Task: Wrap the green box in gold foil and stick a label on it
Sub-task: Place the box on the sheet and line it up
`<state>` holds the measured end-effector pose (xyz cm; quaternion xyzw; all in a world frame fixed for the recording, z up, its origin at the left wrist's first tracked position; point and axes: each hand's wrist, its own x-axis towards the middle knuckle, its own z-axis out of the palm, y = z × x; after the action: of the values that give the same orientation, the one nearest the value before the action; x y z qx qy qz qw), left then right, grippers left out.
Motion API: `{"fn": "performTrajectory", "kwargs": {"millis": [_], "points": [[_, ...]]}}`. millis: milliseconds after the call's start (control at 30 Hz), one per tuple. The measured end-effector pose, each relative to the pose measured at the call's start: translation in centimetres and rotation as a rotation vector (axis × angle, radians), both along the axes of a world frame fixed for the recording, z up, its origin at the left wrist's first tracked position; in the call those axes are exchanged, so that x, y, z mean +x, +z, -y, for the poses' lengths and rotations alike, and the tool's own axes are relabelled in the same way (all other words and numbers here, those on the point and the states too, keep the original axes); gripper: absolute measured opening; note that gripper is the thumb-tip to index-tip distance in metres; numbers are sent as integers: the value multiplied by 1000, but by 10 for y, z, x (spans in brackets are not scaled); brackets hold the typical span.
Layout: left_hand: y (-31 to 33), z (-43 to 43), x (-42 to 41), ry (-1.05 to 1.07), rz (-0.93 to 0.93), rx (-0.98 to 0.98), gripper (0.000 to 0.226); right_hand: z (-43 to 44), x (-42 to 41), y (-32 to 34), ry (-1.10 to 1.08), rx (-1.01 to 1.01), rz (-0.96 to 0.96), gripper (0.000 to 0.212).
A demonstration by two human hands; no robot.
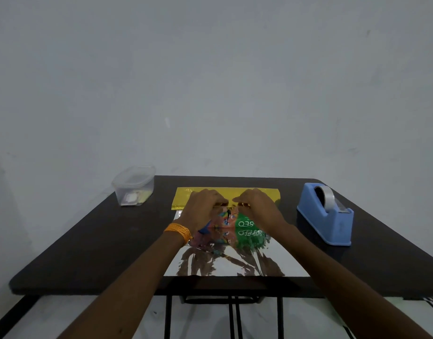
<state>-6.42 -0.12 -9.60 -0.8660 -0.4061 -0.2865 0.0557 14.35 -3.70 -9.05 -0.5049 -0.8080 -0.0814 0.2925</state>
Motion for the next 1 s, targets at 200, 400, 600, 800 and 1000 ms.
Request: {"fn": "performTrajectory", "kwargs": {"millis": [200,400,600,800,1000], "points": [[2,2,1,15,-15,20,28,6,1,2,4,17,-15,18],[-4,4,2,43,7,25,27,3,0,0,-4,3,-46,15],[-6,10,10,75,-26,146,33,-1,2,-3,10,45,-49,14],[-4,13,19,48,-10,154,21,3,3,-8,0,73,-34,18],[-2,13,16,0,42,109,18,5,40,-3,-32,-43,-166,15]]}}
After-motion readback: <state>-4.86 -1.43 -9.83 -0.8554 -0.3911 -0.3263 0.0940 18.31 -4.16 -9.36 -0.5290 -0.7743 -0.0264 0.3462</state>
